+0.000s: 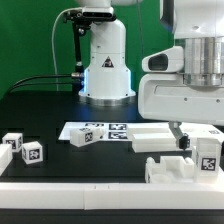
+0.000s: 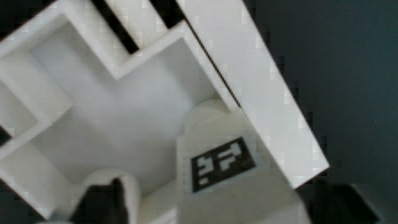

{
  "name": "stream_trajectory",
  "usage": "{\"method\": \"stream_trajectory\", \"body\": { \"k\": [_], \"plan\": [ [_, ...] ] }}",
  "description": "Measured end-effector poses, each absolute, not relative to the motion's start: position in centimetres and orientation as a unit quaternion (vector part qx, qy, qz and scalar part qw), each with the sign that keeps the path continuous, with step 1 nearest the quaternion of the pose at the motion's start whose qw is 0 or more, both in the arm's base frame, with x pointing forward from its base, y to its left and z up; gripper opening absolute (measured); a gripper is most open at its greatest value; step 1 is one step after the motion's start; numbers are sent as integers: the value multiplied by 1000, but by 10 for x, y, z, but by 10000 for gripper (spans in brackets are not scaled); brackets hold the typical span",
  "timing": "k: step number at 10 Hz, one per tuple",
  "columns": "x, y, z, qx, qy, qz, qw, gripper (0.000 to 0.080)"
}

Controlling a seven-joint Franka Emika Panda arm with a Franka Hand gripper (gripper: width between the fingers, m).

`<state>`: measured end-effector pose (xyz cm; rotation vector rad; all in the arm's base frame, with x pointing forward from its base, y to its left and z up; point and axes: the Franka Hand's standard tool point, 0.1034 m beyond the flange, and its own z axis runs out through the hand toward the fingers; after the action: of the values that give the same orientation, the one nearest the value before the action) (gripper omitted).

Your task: Assemble chair

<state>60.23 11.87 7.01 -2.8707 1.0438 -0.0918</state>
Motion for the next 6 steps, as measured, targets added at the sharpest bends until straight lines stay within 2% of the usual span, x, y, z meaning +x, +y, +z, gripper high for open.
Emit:
{"method": "stream_trajectory", "body": {
  "k": [1, 3, 6],
  "plan": [
    [601, 119, 70, -925, 376, -27, 44, 287],
    [601, 124, 70, -894, 445, -23, 45, 287],
    [605, 132, 76, -758, 651, 5, 48, 287]
  ]
}}
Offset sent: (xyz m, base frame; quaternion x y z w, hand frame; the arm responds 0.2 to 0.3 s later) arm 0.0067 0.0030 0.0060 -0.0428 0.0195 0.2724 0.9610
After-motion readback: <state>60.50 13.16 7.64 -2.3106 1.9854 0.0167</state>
